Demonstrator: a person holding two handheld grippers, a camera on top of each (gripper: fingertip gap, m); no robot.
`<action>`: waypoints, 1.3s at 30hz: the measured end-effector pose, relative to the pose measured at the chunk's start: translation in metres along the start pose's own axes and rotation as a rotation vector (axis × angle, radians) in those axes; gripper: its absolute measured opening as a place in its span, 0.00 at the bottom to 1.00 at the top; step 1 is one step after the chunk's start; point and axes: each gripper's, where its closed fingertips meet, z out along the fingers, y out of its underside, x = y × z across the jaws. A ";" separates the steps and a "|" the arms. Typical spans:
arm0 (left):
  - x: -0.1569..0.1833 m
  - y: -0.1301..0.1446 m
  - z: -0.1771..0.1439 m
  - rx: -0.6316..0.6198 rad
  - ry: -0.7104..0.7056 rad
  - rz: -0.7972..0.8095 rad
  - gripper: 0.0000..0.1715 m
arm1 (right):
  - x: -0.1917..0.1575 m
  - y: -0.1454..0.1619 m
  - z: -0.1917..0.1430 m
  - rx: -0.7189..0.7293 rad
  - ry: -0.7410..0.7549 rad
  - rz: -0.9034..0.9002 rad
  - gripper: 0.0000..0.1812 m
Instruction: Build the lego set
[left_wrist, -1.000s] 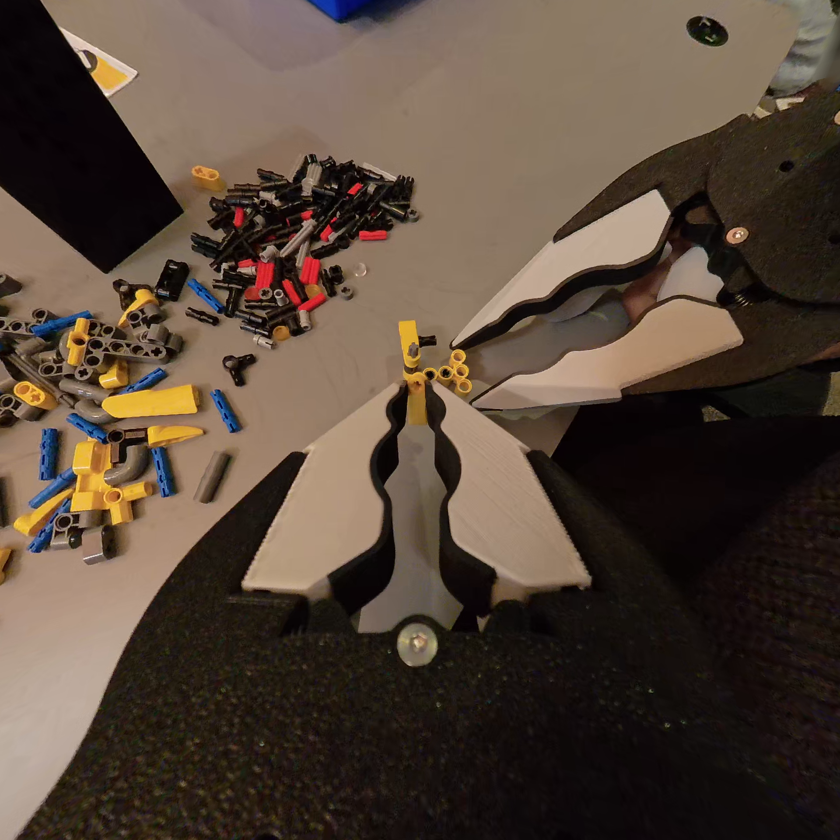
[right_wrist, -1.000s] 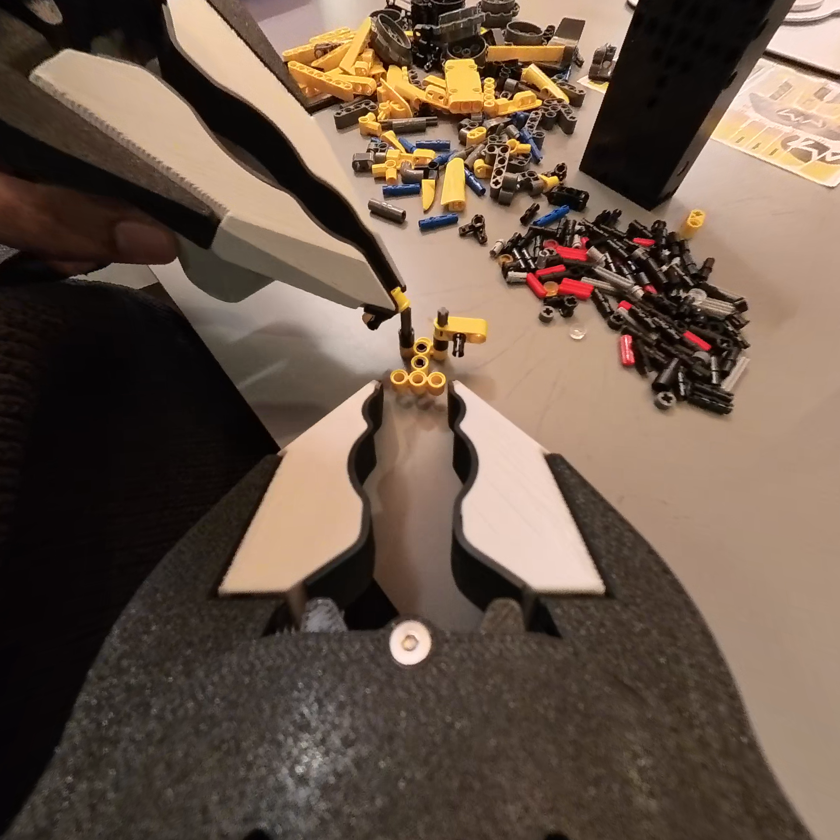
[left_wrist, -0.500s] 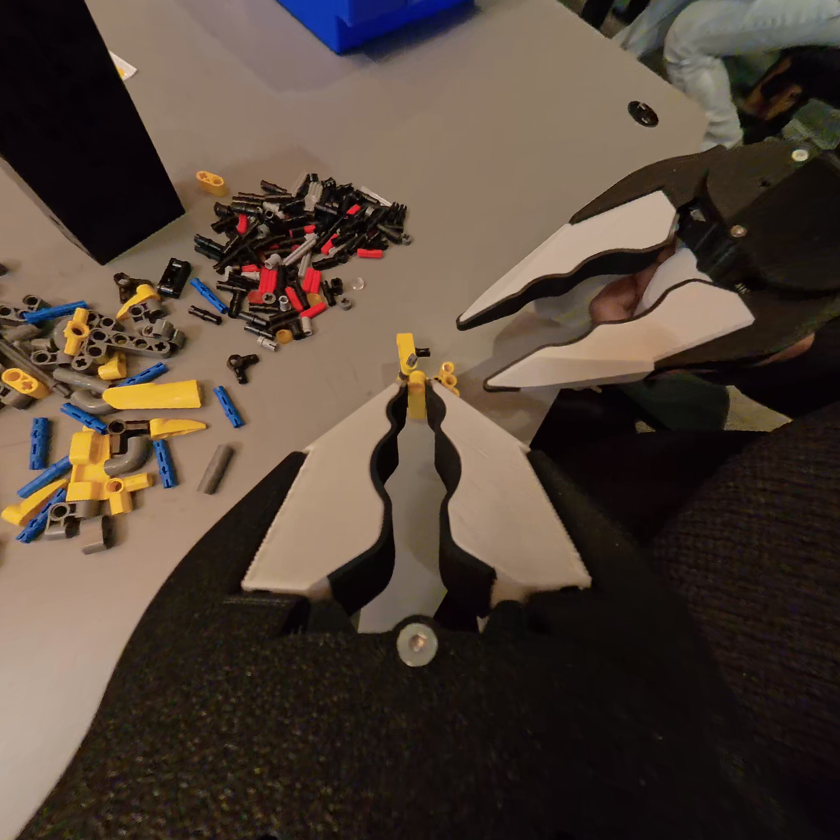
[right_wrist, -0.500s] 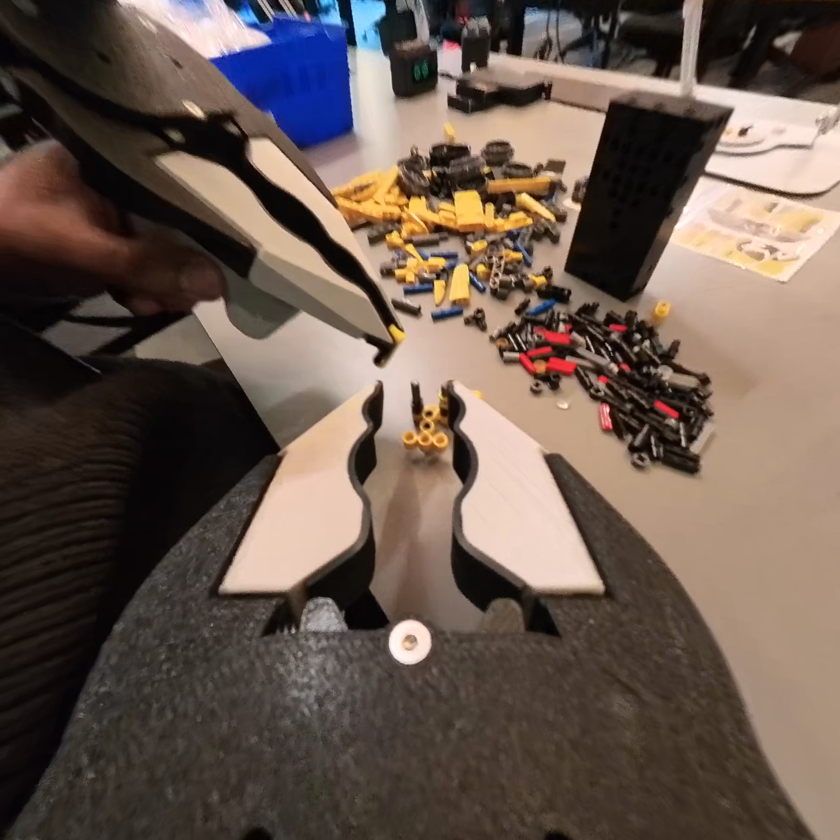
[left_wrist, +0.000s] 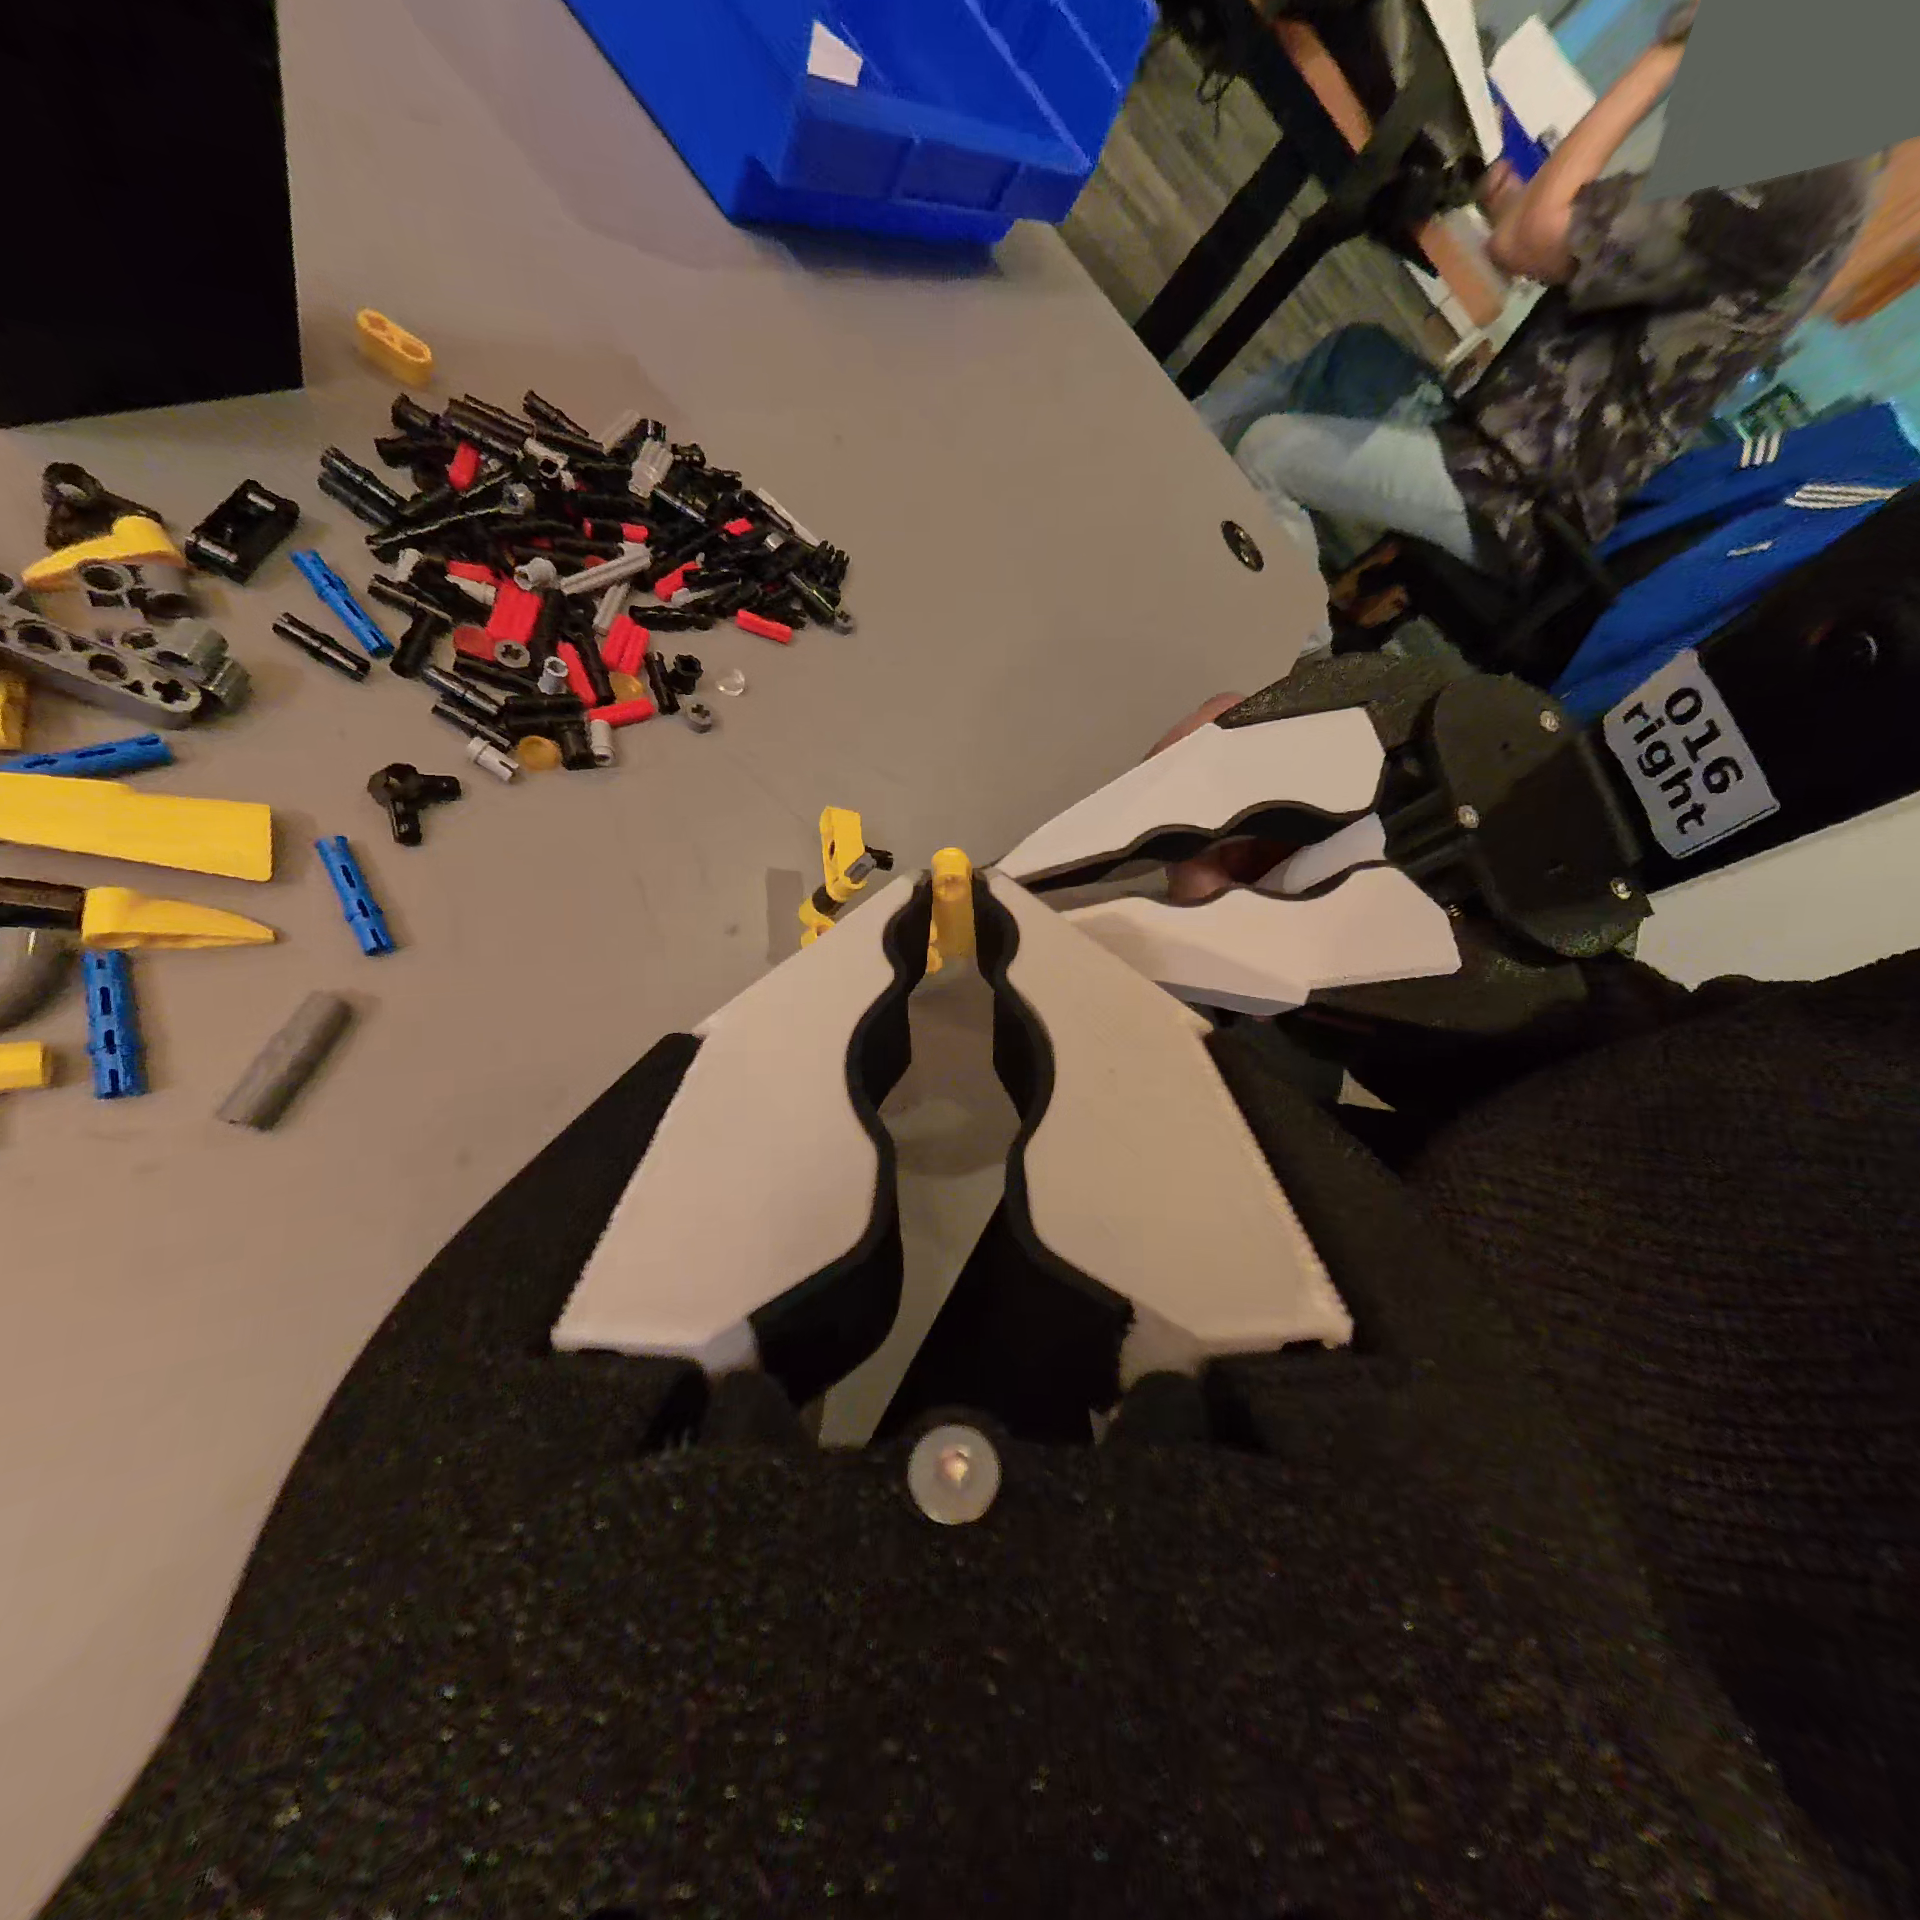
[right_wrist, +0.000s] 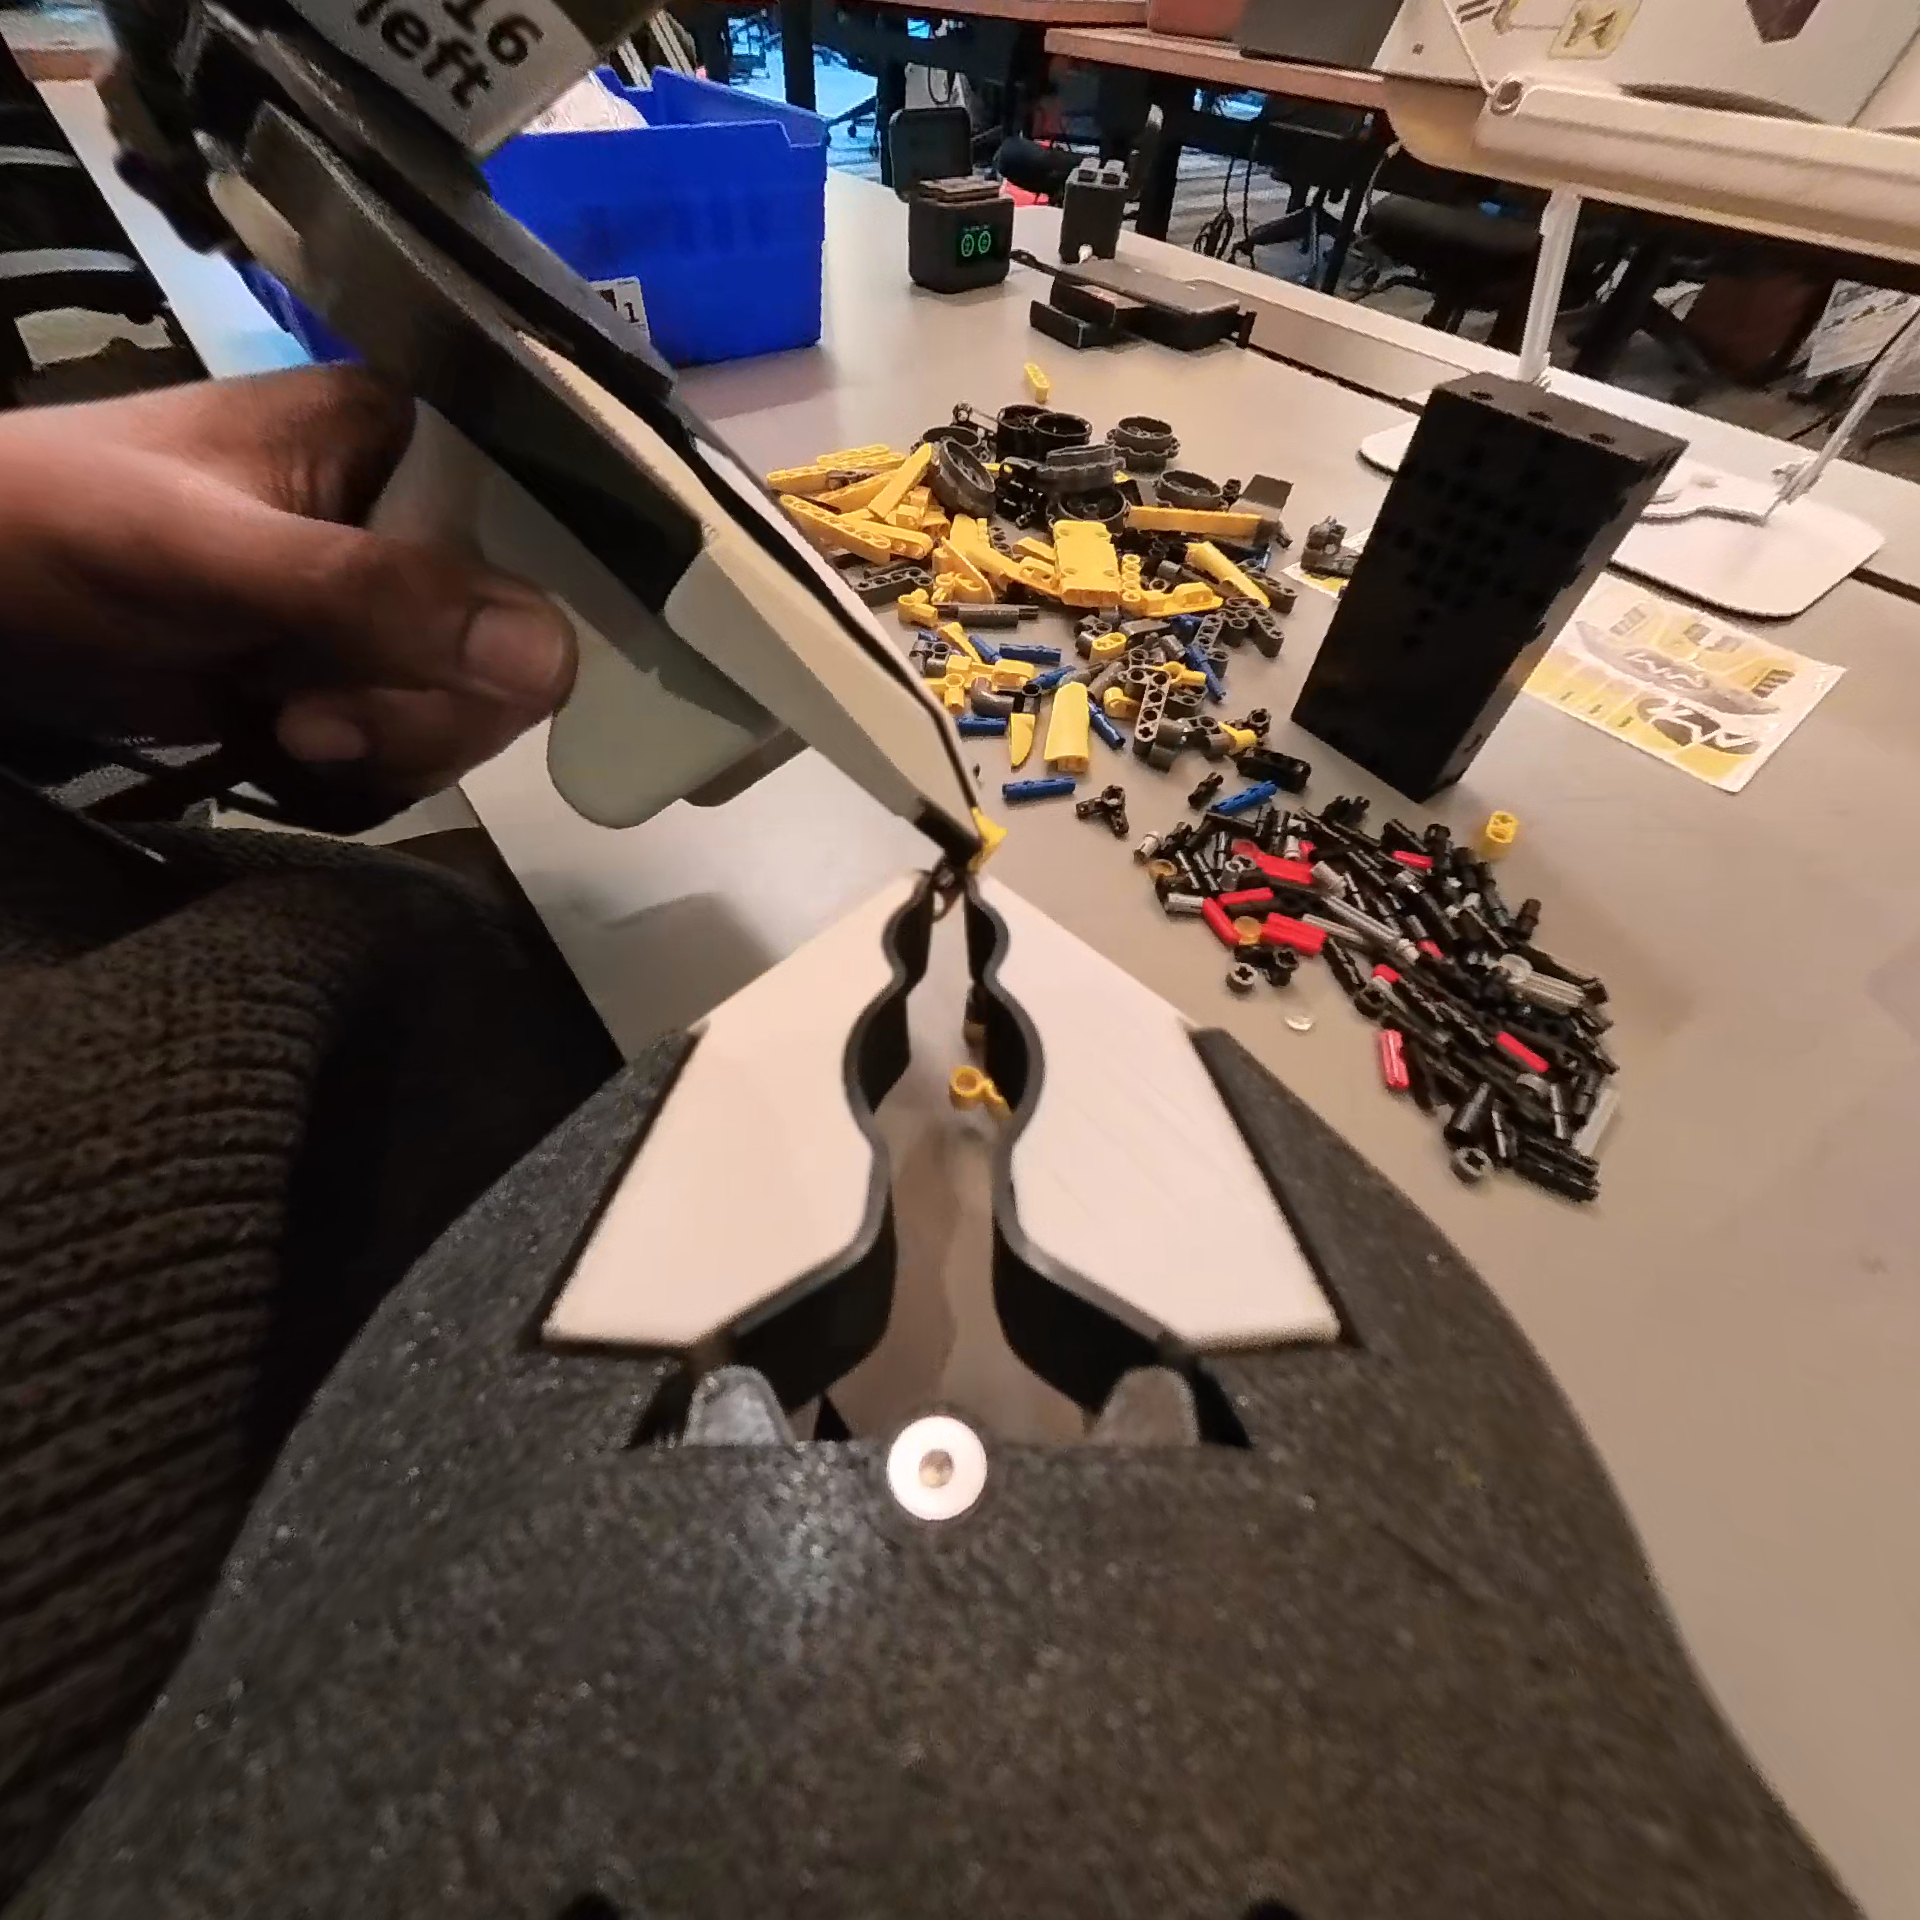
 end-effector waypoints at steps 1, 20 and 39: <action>0.000 0.000 0.000 0.002 -0.002 0.005 0.04 | 0.000 0.000 0.000 0.001 -0.002 0.003 0.03; 0.016 -0.018 -0.009 0.208 0.012 0.161 0.11 | 0.020 -0.022 -0.011 0.264 -0.153 0.629 0.02; 0.030 -0.005 -0.010 0.188 0.189 0.196 0.04 | -0.008 -0.013 -0.021 0.166 -0.396 0.679 0.03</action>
